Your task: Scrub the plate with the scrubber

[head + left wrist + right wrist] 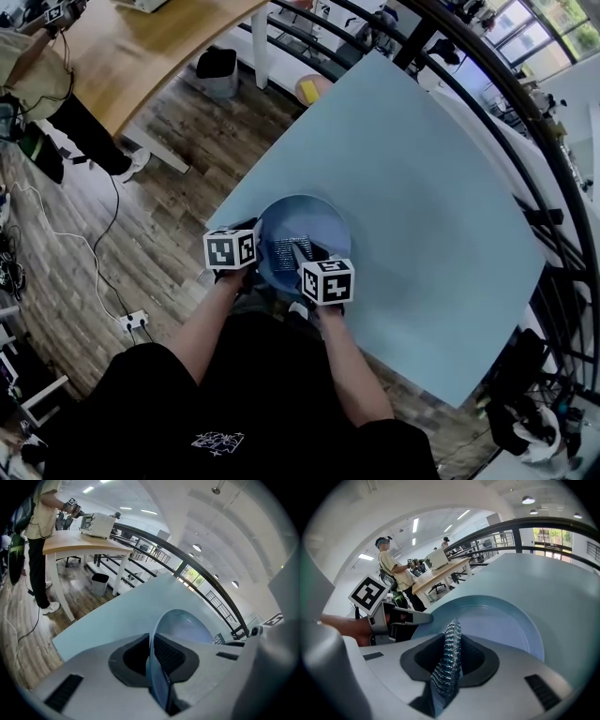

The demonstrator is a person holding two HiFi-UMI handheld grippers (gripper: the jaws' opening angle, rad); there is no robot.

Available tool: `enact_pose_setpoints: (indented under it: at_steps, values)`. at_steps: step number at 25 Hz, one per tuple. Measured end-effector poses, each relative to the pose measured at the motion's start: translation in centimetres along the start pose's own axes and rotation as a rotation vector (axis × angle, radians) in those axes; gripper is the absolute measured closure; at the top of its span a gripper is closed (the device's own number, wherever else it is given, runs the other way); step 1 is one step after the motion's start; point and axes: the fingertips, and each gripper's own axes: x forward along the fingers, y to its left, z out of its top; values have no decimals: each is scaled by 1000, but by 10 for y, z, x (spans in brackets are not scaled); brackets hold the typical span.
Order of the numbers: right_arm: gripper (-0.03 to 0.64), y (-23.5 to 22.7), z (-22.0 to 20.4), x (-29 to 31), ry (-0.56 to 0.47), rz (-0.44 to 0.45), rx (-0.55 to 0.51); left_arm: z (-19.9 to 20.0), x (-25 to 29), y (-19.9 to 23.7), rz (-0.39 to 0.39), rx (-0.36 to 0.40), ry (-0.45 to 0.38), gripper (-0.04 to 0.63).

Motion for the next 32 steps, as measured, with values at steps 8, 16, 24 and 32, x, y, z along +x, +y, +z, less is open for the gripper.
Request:
enact_pose_setpoints:
  at_steps: [8,16,24,32]
  values:
    - [522,4,21,14,-20,-12,-32,1,-1,1,-2,-8,7,568]
    - [520,-11,44,25,-49,-42,-15,2,0,2,-12,13,14,569]
    - [520,-33,63,24,-101,-97,30,1,-1,2,-17,49,27,575]
    - [520,-68,72,10,-137,-159,86,3,3,0,-15,46,31,575]
